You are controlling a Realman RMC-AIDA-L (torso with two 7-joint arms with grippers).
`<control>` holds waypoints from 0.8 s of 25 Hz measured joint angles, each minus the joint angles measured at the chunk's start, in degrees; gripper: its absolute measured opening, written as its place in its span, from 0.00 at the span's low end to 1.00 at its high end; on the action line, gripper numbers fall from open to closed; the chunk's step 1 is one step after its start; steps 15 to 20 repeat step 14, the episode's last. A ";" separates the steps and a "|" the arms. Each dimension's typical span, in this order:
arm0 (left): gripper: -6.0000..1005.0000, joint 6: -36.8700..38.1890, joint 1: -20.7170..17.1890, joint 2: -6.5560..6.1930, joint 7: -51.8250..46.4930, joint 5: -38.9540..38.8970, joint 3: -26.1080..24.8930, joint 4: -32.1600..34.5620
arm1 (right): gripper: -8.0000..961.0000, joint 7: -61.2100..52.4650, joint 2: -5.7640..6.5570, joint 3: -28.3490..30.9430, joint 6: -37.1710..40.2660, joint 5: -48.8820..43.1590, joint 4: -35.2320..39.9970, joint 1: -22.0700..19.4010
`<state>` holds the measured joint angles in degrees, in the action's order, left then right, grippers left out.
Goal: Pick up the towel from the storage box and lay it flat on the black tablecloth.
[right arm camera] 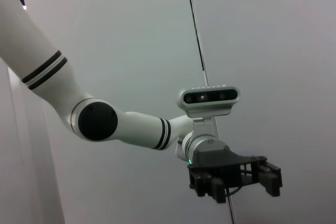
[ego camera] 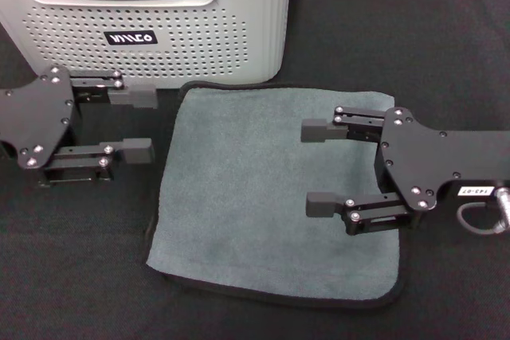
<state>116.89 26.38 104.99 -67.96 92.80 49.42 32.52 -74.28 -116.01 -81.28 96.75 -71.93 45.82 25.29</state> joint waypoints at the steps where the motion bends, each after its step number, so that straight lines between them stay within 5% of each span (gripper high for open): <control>1: 0.60 0.00 -0.11 -0.06 -0.12 -0.18 0.01 0.01 | 0.83 0.00 0.00 -0.11 -0.02 0.00 0.00 0.01; 20: 0.60 -0.09 -2.09 0.56 -0.13 0.08 0.16 -0.31 | 0.83 0.28 -0.09 -0.53 0.32 0.85 0.07 -0.10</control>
